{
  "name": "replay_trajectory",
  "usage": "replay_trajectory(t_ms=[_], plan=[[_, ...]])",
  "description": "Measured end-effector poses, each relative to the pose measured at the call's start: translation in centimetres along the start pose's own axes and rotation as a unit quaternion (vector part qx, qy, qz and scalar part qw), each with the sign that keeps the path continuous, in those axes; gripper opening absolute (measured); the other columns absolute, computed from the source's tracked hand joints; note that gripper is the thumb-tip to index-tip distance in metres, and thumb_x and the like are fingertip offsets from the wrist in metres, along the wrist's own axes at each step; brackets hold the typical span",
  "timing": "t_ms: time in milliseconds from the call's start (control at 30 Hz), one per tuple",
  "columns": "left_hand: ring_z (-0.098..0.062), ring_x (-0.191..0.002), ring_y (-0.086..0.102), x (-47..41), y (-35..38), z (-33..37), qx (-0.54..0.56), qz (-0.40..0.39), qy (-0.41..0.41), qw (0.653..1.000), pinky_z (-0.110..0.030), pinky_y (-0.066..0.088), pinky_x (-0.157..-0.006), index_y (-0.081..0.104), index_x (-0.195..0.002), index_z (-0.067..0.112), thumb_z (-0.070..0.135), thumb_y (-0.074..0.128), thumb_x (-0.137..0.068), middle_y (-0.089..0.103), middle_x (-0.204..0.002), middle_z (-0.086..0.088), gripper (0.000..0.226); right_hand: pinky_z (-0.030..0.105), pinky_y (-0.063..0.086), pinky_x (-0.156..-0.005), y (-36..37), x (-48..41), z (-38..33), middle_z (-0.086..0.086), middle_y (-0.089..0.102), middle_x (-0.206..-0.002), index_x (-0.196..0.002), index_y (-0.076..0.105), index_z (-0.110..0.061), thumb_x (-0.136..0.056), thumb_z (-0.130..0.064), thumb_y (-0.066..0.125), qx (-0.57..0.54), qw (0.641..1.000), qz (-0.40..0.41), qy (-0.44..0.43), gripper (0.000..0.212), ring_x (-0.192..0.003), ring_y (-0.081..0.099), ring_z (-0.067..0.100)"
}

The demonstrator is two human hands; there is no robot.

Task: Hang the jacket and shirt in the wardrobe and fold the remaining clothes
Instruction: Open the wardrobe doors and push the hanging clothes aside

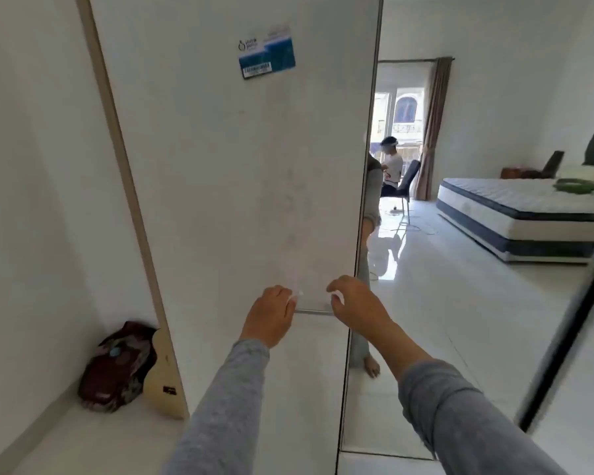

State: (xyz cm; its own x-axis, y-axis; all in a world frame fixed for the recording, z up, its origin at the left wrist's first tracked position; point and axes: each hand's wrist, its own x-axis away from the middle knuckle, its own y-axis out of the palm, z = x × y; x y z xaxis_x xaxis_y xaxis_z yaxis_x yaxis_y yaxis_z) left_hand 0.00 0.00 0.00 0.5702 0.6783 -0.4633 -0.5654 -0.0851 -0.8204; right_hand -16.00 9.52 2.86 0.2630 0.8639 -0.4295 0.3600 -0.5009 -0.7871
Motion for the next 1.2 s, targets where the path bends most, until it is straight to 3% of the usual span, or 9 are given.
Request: replay_trajectory(t_ms=[133,233,300,433,567,733,900,1067,1200], plan=[[-0.027,-0.099,0.054,-0.6,2.8,-2.3,0.003,-0.011,0.067,0.998,-0.036,0.043,-0.077,0.063,-0.106,0.006,0.025,0.037,-0.100,0.061,-0.103,-0.008,0.033,0.026,0.039,-0.092,3.5,-0.3,1.0,0.009,0.061,-0.116,-0.115,0.064,-0.006,-0.091,-0.009,0.050,0.024,0.999,-0.027,0.017,0.028,-0.111,0.051,0.023],[-0.026,-0.078,0.060,-1.1,4.8,-3.2,0.007,0.047,0.114,0.992,-0.032,0.048,-0.061,0.068,-0.086,0.009,0.028,0.036,-0.093,0.064,-0.081,-0.005,0.038,0.021,0.033,-0.084,5.2,-0.1,1.9,0.011,0.063,-0.110,-0.111,0.068,-0.005,-0.090,-0.006,0.053,0.036,0.999,-0.002,0.014,0.026,-0.104,0.053,0.028],[-0.025,-0.071,0.060,-1.3,5.6,-3.4,0.011,0.083,0.124,0.989,-0.032,0.047,-0.063,0.069,-0.082,0.010,0.025,0.041,-0.091,0.065,-0.075,-0.004,0.034,0.023,0.033,-0.081,5.9,-0.2,2.2,0.014,0.065,-0.106,-0.106,0.070,-0.003,-0.089,-0.002,0.055,0.038,0.999,0.019,0.004,0.023,-0.099,0.054,0.032],[-0.022,-0.070,0.061,-1.1,6.6,-3.2,0.043,0.115,0.093,0.988,-0.024,0.038,-0.071,0.071,-0.083,0.008,0.024,0.044,-0.091,0.068,-0.076,-0.004,0.032,0.030,0.042,-0.079,6.6,-0.5,2.5,0.014,0.062,-0.104,-0.102,0.071,-0.001,-0.090,-0.001,0.054,0.045,0.999,0.026,0.003,0.021,-0.097,0.052,0.030],[-0.022,-0.074,0.063,-0.5,6.4,-2.4,0.070,0.102,0.054,0.991,-0.028,0.047,-0.073,0.072,-0.085,0.006,0.018,0.056,-0.088,0.070,-0.079,-0.006,0.021,0.039,0.047,-0.075,6.9,-0.5,2.1,0.015,0.062,-0.102,-0.098,0.071,0.002,-0.089,0.003,0.053,0.058,0.997,0.045,0.008,0.019,-0.094,0.052,0.032],[-0.026,-0.089,0.061,0.5,4.8,-1.4,0.075,0.058,0.025,0.995,-0.032,0.045,-0.079,0.071,-0.097,0.003,0.015,0.053,-0.095,0.070,-0.092,-0.011,0.022,0.033,0.046,-0.072,6.9,0.7,1.4,0.014,0.063,-0.099,-0.095,0.071,0.002,-0.082,0.012,0.055,0.068,0.996,0.049,-0.008,0.023,-0.091,0.054,0.031],[-0.026,-0.094,0.060,3.2,3.6,-0.5,0.086,0.063,-0.012,0.994,-0.031,0.045,-0.082,0.070,-0.100,0.002,0.016,0.050,-0.096,0.068,-0.098,-0.012,0.024,0.034,0.054,-0.056,6.9,3.6,0.6,0.009,0.063,-0.081,-0.080,0.072,-0.002,-0.067,0.013,0.071,0.064,0.992,0.083,-0.065,0.019,-0.072,0.060,0.028],[-0.025,-0.093,0.059,6.4,1.7,1.2,0.056,0.030,-0.079,0.995,-0.035,0.047,-0.082,0.066,-0.101,0.004,0.021,0.042,-0.100,0.063,-0.103,-0.009,0.029,0.030,0.056,-0.062,6.0,6.9,-0.5,0.007,0.064,-0.084,-0.088,0.072,-0.005,-0.063,0.009,0.078,0.071,0.985,0.055,-0.151,0.029,-0.075,0.062,0.026],[-0.026,-0.097,0.058,9.7,0.2,2.5,0.036,0.030,-0.117,0.992,-0.034,0.046,-0.082,0.064,-0.103,0.004,0.021,0.040,-0.100,0.062,-0.109,-0.011,0.030,0.028,0.056,-0.065,3.1,10.4,-1.4,0.006,0.066,-0.083,-0.084,0.073,-0.007,-0.058,0.008,0.079,0.066,0.964,0.049,-0.253,0.030,-0.078,0.064,0.023]])
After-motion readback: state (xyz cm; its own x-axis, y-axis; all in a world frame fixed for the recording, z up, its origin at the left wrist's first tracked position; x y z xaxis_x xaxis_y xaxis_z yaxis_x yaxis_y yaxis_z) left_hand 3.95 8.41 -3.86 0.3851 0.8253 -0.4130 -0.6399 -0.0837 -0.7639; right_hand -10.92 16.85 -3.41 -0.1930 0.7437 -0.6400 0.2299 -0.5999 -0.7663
